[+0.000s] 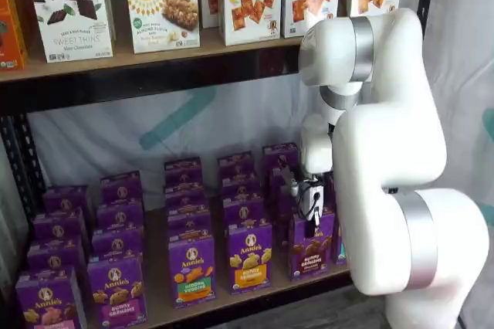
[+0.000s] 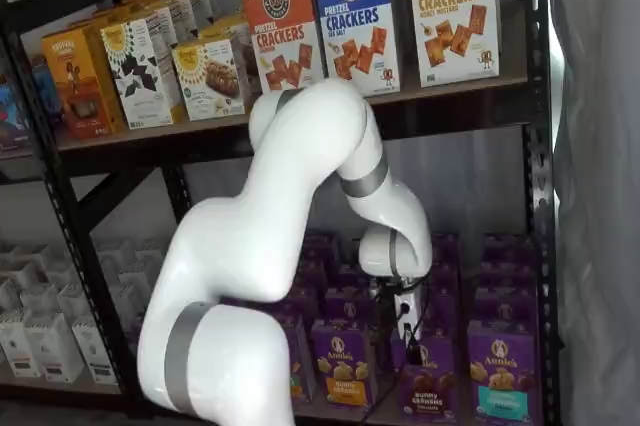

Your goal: Pick up the purple box with a brown patch in the center, on the bottom shelf, the fifth box from the left

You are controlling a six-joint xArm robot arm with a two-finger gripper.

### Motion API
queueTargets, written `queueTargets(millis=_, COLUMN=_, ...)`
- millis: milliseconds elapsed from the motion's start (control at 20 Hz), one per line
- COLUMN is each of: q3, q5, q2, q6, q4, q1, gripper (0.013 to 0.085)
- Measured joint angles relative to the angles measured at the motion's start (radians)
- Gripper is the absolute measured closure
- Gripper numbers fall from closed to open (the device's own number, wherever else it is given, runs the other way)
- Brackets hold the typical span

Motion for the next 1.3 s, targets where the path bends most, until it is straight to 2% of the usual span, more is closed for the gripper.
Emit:
queueTargets(millis=450, q3=0.037, q5=-0.019, q2=-0.021, q6=-0.030, q4=0.038, q1=0.005, gripper=0.0610)
queueTargets(millis=500, q3=0.039, q5=-0.014, q2=-0.023, q6=-0.031, q4=0.039, q1=0.005, gripper=0.0650)
queueTargets(millis=650, q3=0.052, q5=-0.016, q2=-0.032, q6=-0.037, q4=0.047, q1=0.007, gripper=0.0650)
queueTargets(millis=800, q3=0.076, q5=-0.009, q2=-0.054, q6=-0.055, q4=0.074, q1=0.014, gripper=0.0650)
queueTargets(millis=1050, q3=0.157, q5=-0.018, q2=-0.117, q6=-0.030, q4=0.056, q1=0.023, gripper=0.0650)
queueTargets(millis=1300, q3=0.280, q5=-0.050, q2=-0.206, q6=-0.008, q4=0.035, q1=0.025, gripper=0.0650)
